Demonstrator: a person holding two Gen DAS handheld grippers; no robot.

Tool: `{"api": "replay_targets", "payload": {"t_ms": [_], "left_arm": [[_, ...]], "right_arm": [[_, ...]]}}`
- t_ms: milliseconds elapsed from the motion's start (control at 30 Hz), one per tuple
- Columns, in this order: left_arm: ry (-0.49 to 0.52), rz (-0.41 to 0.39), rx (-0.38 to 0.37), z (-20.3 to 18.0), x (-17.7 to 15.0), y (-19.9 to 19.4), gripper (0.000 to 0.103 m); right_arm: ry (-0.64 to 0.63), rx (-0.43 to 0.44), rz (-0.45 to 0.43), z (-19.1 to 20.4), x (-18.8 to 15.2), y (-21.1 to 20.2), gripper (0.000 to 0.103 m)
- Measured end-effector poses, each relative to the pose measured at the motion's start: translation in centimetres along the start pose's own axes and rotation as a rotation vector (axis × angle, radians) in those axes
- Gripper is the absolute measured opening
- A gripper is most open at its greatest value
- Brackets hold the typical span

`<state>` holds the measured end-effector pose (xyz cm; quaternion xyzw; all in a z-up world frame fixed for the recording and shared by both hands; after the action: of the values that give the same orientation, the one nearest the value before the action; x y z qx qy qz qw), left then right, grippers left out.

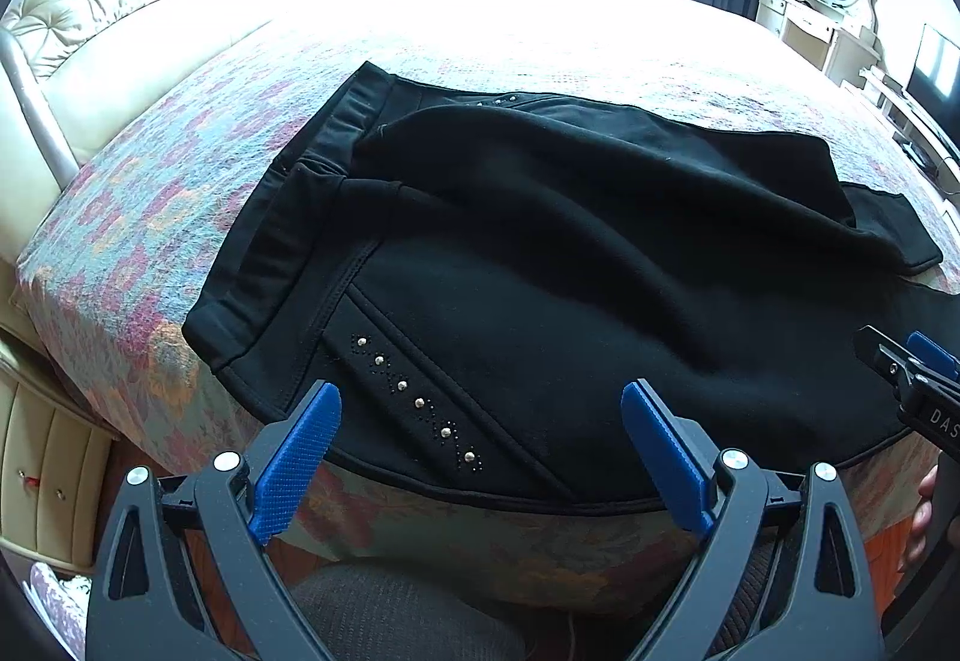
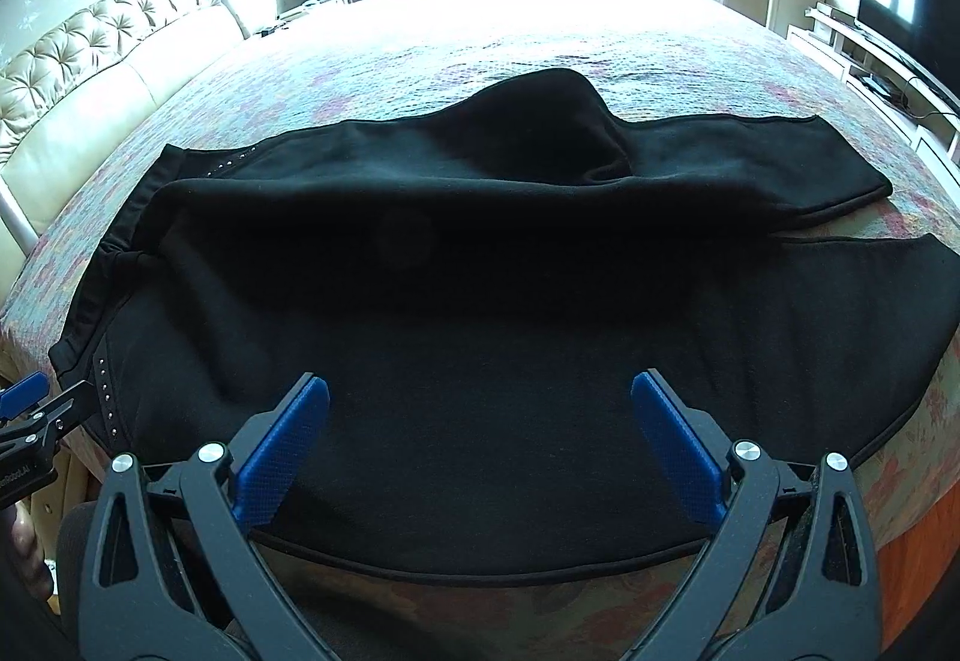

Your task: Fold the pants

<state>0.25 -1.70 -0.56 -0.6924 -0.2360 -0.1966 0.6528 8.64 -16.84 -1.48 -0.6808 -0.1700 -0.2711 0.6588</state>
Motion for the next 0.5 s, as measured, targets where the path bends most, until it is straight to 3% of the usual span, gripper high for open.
{"api": "replay_targets", "payload": {"t_ms": [500], "left_arm": [[0.003, 0.014, 0.000, -0.06, -0.15, 0.37, 0.094]], "right_arm": [[0.000, -0.003, 0.006, -0.03, -0.23, 0.19, 0.101]]}}
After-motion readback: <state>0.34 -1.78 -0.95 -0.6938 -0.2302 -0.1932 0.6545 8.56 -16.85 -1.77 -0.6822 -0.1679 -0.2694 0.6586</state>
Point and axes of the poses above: each gripper's, at about its wrist camera, not at the fingertips, and y roughly the way its jaws point, z to its left, x to its top, the point moved 2 cm from there along y, roughly the way its jaws point, and after that the axes turned 10 degrees about -y, right-handed, at the moved point
